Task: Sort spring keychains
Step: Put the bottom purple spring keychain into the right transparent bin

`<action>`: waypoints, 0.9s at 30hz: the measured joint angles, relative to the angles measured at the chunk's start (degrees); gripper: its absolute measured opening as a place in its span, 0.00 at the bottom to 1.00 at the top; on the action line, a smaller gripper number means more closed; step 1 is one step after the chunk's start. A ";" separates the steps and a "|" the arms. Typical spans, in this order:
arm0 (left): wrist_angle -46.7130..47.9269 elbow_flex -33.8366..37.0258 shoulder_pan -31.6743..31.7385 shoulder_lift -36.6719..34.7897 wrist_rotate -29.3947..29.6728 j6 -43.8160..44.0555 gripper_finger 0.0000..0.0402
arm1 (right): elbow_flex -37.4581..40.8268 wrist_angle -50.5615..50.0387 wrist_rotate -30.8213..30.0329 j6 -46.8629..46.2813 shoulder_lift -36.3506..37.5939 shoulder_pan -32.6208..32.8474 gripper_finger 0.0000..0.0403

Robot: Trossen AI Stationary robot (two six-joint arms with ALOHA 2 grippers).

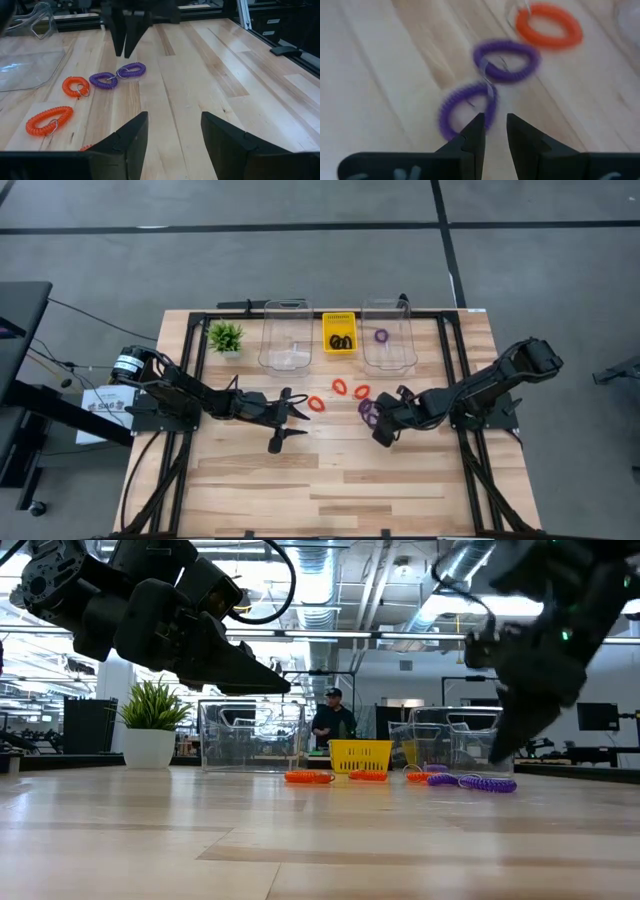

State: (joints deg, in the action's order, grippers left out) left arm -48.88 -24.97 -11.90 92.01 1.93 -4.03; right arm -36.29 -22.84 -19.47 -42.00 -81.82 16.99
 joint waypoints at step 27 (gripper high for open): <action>0.00 0.00 0.44 0.00 -0.01 0.20 0.45 | 3.91 6.80 6.45 0.40 0.07 -5.19 0.18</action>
State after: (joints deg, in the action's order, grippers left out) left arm -48.88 -24.97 -11.46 92.01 1.93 -3.84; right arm -32.38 -16.04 -13.02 -41.60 -81.76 11.80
